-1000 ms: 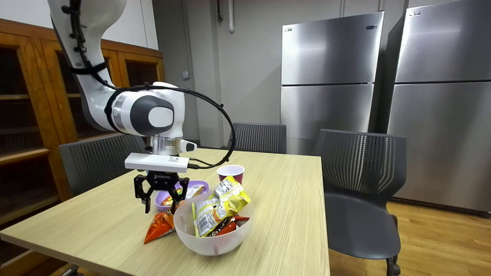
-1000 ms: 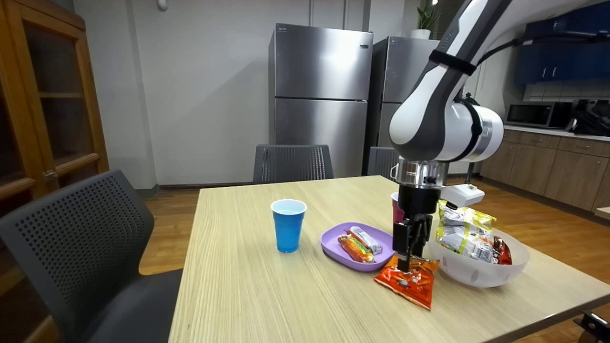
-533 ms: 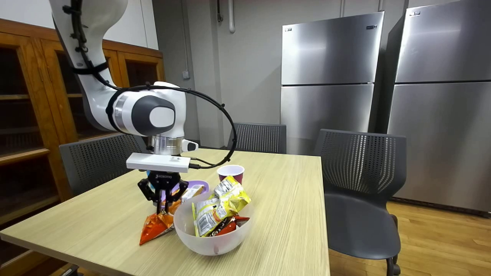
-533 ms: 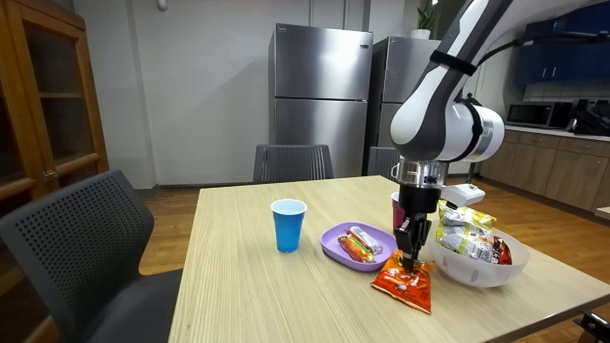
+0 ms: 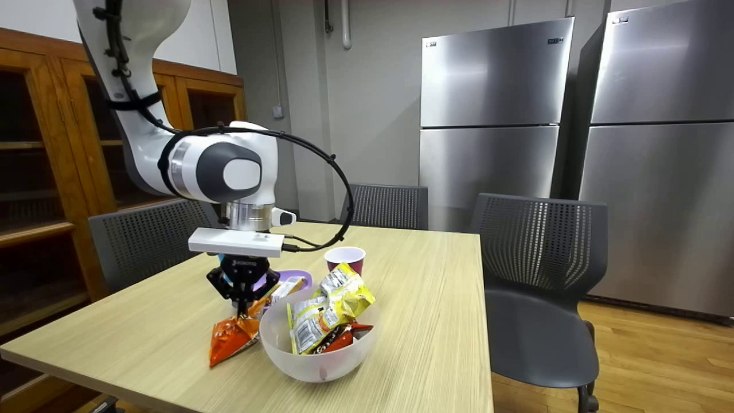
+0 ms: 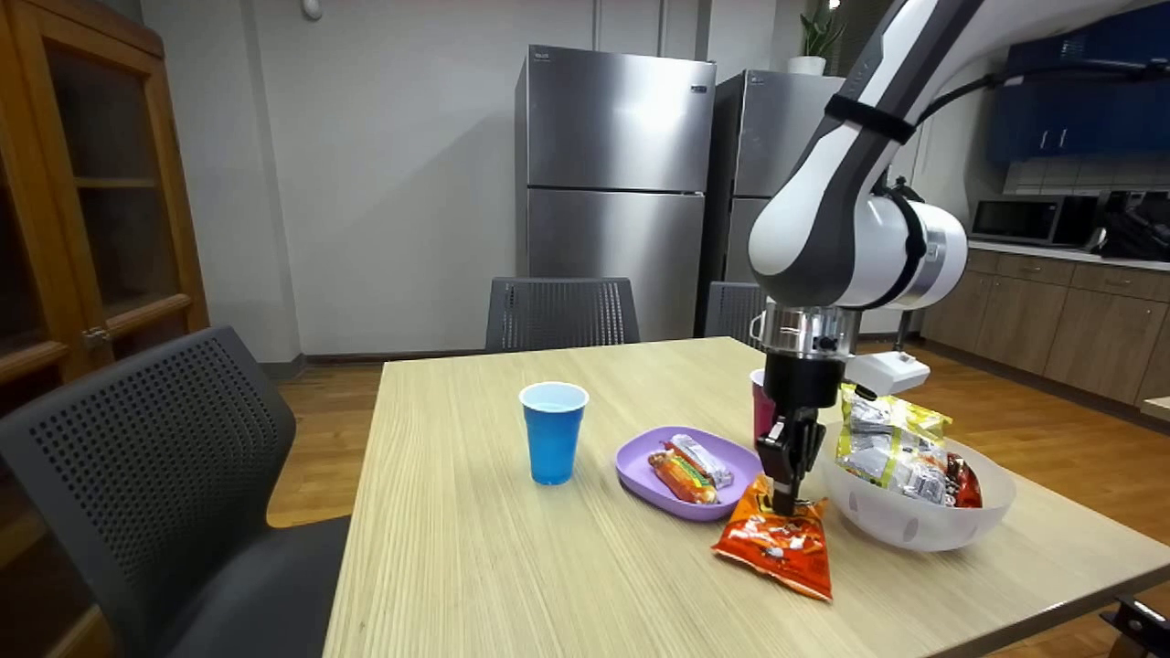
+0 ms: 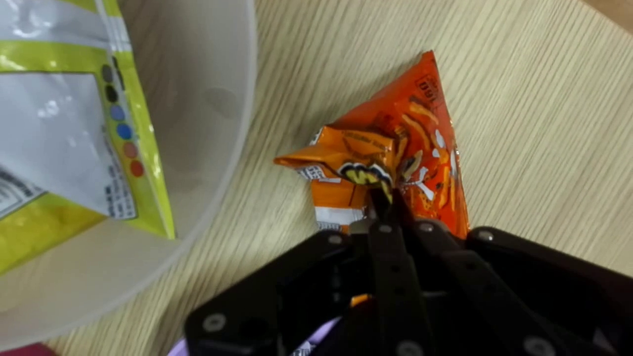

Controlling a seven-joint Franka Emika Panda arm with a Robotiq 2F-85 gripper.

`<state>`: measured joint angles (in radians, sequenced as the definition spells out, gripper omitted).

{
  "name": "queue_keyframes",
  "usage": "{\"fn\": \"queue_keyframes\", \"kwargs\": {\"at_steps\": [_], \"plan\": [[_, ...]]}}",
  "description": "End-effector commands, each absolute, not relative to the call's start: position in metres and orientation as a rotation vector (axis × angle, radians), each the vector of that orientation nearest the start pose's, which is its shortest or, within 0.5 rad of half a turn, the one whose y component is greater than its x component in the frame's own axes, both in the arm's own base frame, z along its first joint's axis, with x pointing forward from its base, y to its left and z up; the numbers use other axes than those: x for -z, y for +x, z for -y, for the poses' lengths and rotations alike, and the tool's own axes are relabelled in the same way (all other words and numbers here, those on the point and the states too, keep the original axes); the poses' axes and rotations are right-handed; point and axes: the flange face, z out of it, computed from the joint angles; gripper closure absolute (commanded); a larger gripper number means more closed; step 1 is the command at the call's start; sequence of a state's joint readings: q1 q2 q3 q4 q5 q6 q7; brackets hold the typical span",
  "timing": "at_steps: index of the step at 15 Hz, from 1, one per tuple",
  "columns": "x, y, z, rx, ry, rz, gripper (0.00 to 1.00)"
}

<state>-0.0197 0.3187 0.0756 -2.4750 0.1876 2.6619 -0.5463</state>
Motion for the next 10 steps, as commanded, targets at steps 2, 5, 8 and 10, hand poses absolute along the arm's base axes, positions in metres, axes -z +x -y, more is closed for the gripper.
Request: {"fn": "queue_keyframes", "kwargs": {"at_steps": [2, 5, 8, 10], "plan": [[-0.190, 0.450, -0.021, -0.126, -2.919, 0.663, 1.00], [-0.210, 0.444, -0.019, -0.084, -2.904, 0.683, 1.00], [-0.232, 0.438, -0.011, -0.031, -2.887, 0.688, 1.00], [-0.247, 0.434, -0.004, 0.010, -2.874, 0.677, 1.00]]}}
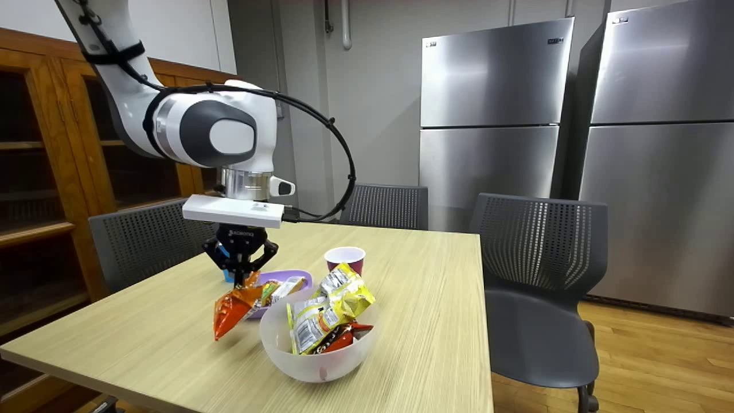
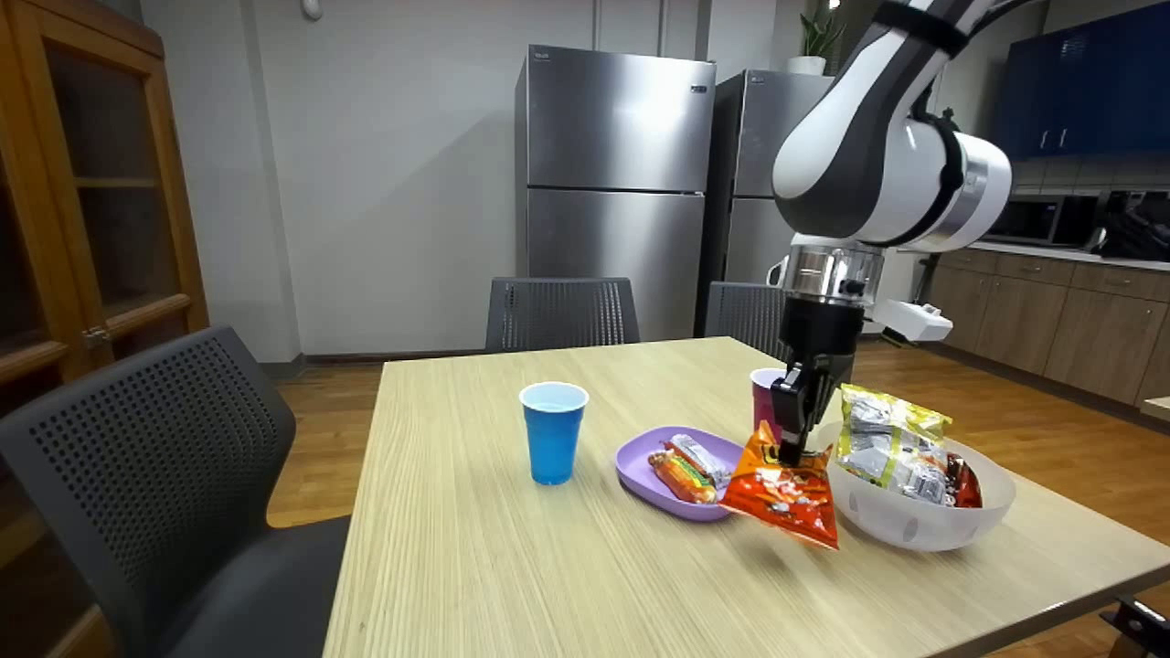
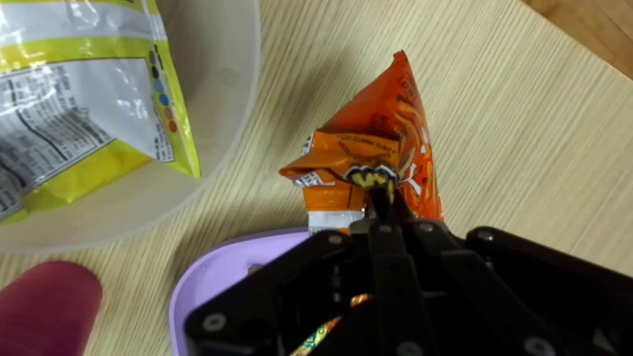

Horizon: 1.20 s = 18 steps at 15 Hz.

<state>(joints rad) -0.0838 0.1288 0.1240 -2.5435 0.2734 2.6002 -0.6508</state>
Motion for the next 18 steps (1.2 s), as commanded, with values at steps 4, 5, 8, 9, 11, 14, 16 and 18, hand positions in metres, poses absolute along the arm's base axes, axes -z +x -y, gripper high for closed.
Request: {"fn": "queue_keyframes", "kwargs": {"at_steps": [4, 5, 8, 9, 11, 14, 16, 18], "plan": [[-0.272, 0.428, 0.021, 0.086, -2.876, 0.613, 1.00], [-0.276, 0.427, 0.030, 0.103, -2.888, 0.584, 1.00], [-0.288, 0.425, 0.064, 0.144, -2.917, 0.475, 1.00], [-0.292, 0.424, 0.075, 0.160, -2.923, 0.434, 1.00], [-0.295, 0.422, 0.096, 0.182, -2.938, 0.359, 1.00], [-0.295, 0.417, 0.120, 0.206, -2.954, 0.286, 1.00], [-0.292, 0.412, 0.129, 0.212, -2.961, 0.265, 1.00], [-0.287, 0.408, 0.133, 0.226, -2.965, 0.282, 1.00]]}}
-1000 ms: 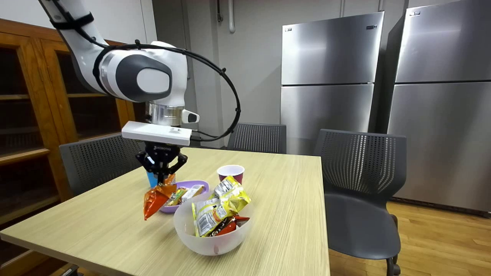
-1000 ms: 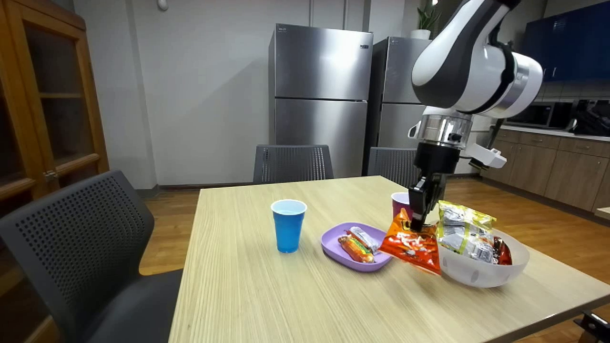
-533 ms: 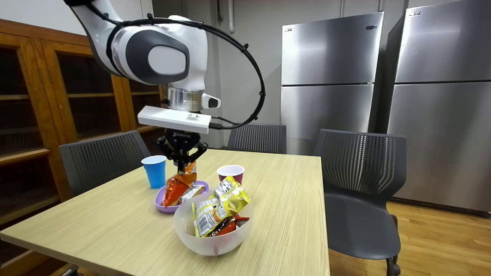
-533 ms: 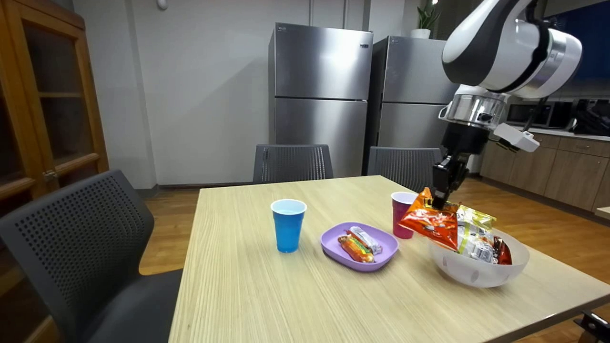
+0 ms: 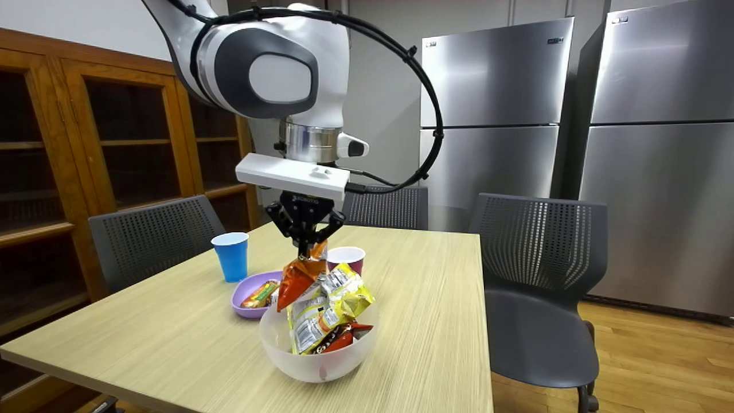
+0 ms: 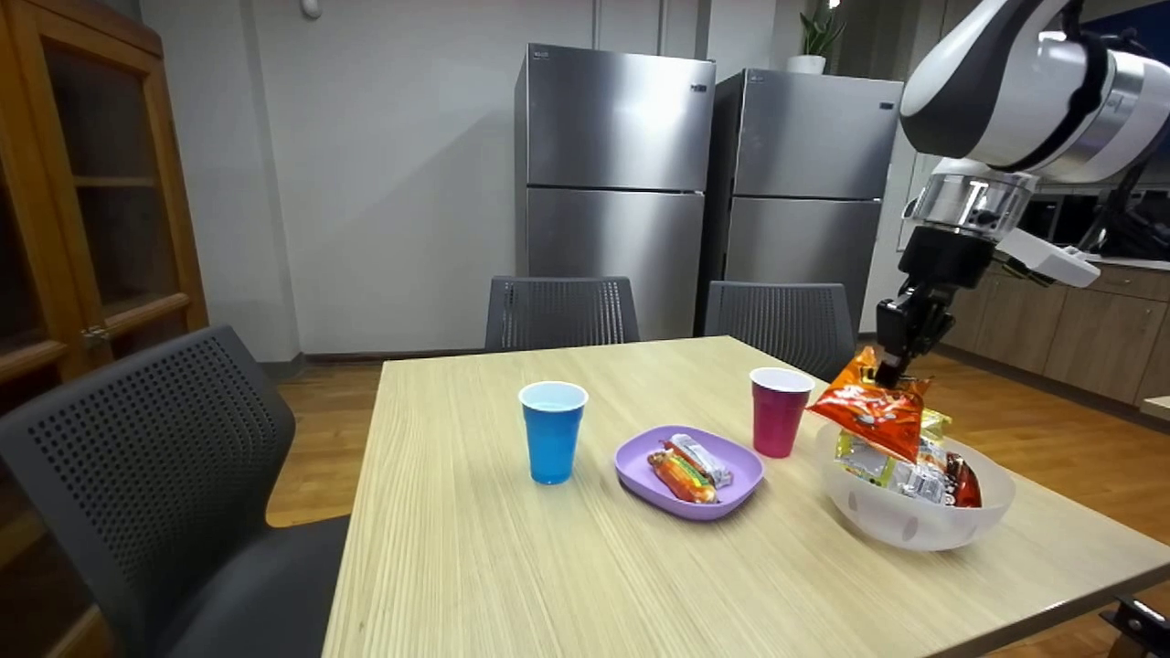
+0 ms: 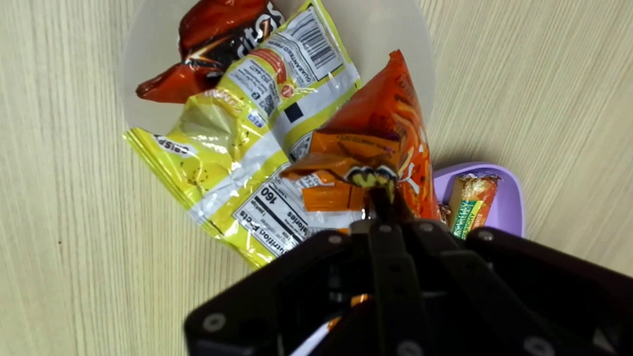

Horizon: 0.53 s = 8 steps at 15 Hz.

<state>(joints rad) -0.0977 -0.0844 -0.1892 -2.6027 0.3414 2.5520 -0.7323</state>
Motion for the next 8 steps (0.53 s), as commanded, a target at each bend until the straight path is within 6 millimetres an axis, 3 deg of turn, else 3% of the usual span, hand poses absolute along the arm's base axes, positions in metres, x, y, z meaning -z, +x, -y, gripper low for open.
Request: {"fn": "queue_keyframes", "kwargs": {"at_steps": [1, 8], "plan": [[-0.284, 0.407, 0.134, 0.224, -2.967, 0.293, 1.00], [-0.261, 0.395, 0.134, 0.206, -2.988, 0.403, 1.00]]}}
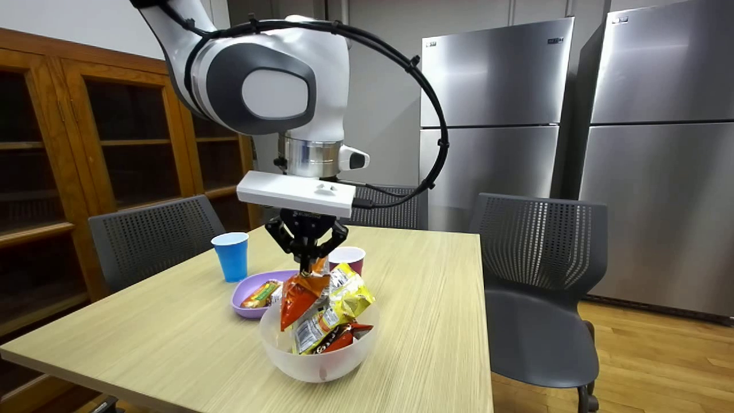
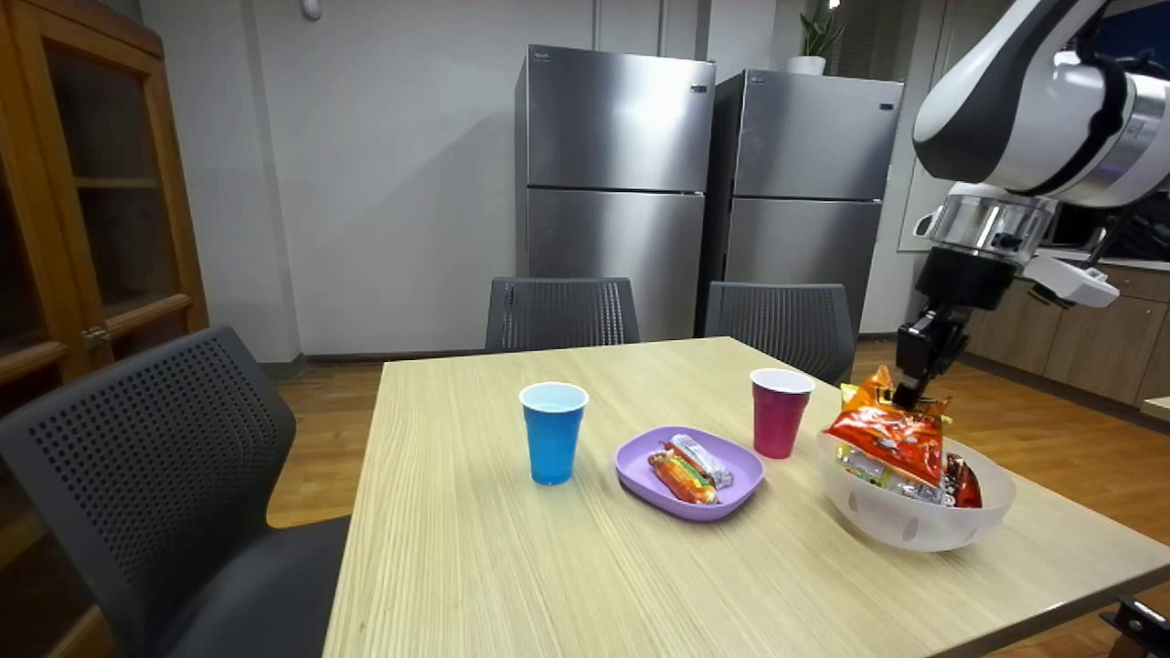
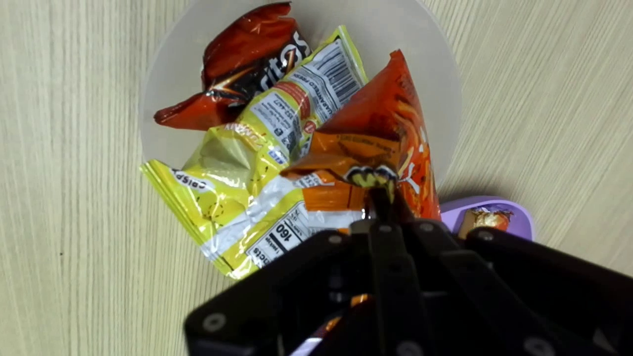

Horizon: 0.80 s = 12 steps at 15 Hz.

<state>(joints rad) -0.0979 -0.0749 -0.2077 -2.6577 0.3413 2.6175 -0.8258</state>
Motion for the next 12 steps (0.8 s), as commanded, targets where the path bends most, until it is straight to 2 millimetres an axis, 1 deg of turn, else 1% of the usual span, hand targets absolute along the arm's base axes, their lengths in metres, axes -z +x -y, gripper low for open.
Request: {"fn": "queue_keyframes", "kwargs": {"at_steps": [1, 3, 4, 5, 6, 11, 12], "plan": [[-0.2580, 0.3942, 0.1351, 0.203, -2.989, 0.411, 1.00], [-0.2545, 0.3931, 0.1362, 0.201, -2.992, 0.417, 1.00], [-0.2537, 0.3929, 0.1363, 0.198, -2.993, 0.416, 0.74], [-0.2527, 0.3929, 0.1361, 0.197, -2.994, 0.417, 0.73], [-0.2521, 0.3930, 0.1360, 0.197, -2.995, 0.418, 0.68], [-0.2570, 0.3935, 0.1339, 0.208, -2.988, 0.425, 0.30], [-0.2595, 0.3935, 0.1333, 0.212, -2.984, 0.422, 0.21]]}}
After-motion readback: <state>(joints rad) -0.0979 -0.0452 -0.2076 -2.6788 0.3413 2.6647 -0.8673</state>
